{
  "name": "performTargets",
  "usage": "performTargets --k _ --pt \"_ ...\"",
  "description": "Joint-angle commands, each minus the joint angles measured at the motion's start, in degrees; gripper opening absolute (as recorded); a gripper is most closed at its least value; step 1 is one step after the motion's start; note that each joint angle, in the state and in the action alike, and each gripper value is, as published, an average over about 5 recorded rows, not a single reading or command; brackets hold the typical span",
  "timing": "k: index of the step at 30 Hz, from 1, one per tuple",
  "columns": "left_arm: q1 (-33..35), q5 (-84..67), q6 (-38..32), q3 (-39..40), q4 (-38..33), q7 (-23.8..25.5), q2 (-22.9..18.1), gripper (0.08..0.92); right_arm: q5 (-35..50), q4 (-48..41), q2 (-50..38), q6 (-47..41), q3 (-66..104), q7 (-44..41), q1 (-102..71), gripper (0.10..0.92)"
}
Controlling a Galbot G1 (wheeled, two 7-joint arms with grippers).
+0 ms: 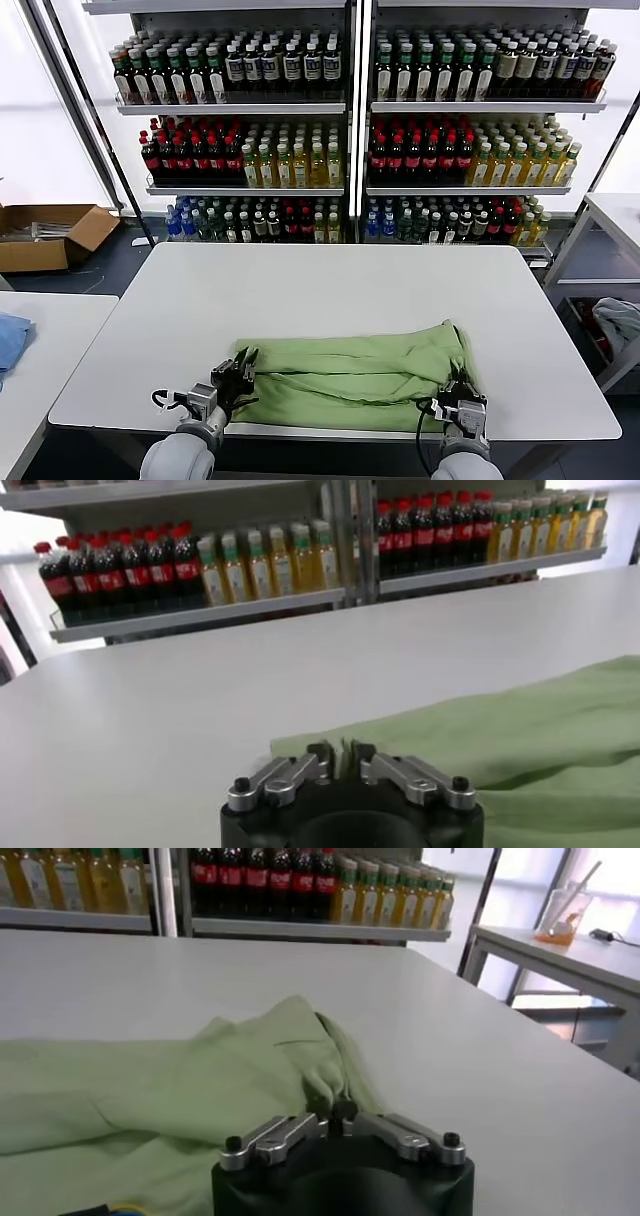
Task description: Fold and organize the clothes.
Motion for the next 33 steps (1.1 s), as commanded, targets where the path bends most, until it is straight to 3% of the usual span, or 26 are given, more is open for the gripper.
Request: performTargets --k 1,10,17,33 --pt "0.38 1.33 -0.32 -0.08 -2.57 -0.75 -0.12 0.349 -3.02 0.93 -0.04 0.22 -0.2 -0.88 -0.78 0.361" --pt "3.64 2.69 0.91 -1.98 -8.7 -3.47 -2.46 0.609 5.12 16.06 -2.58 4.79 2.47 -1.12 -2.33 0.621" --pt "6.85 3.44 1.02 -3.0 -7.54 -5.53 -5.62 0.791 5.18 18.04 -2.5 3.49 2.46 -0.41 -1.52 0.799" --pt "5.83 0.75 0.91 -3.92 -2.17 -6.4 -8.34 0.823 4.74 16.41 -2.88 4.44 1.13 -0.48 -3.39 0.823"
